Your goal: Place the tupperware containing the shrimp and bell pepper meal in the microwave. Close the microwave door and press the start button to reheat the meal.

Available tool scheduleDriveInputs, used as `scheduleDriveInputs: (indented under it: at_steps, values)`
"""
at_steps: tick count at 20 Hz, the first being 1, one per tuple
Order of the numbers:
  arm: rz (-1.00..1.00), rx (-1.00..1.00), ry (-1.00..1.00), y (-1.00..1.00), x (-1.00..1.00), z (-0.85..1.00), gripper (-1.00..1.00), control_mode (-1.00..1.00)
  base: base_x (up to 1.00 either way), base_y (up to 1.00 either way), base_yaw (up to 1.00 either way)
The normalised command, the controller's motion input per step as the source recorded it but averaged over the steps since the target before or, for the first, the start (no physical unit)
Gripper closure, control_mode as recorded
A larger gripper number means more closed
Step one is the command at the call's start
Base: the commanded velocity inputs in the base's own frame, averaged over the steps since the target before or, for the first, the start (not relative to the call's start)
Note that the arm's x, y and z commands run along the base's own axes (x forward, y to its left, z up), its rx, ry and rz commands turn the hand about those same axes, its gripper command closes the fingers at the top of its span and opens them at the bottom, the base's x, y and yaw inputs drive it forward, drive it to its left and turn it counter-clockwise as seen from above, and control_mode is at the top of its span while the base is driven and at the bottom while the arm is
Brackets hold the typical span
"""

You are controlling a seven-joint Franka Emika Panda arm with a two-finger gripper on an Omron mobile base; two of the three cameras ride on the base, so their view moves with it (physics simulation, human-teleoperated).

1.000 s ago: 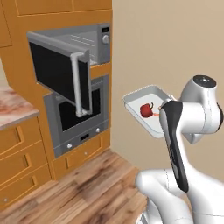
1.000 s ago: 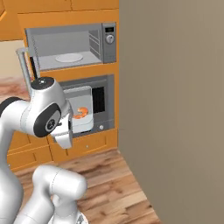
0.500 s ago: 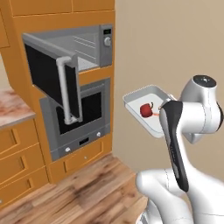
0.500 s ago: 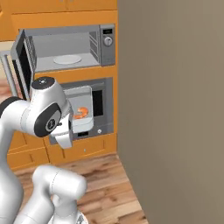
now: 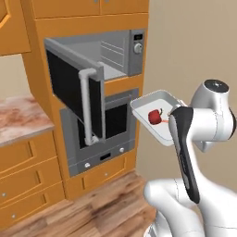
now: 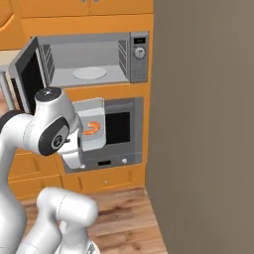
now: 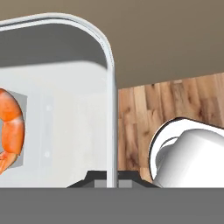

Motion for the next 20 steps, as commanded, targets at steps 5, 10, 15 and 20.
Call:
scheduleDriveInputs:
  at_steps: [5,10,15,20]
  values:
    - [0.0,0.0,0.0,0.0,0.0,0.0,1.0,1.0,0.68,-0.28,0.23]
    - [0.0,0.0,0.0,0.0,0.0,0.0,1.0,1.0,0.6,-0.38,0.2]
    - [0.0,0.0,0.0,0.0,0.0,0.0,1.0,1.0,0.56,-0.24,0.21]
    - [0.0,0.0,0.0,0.0,0.0,0.0,1.0,1.0,0.4,-0.04,0.22]
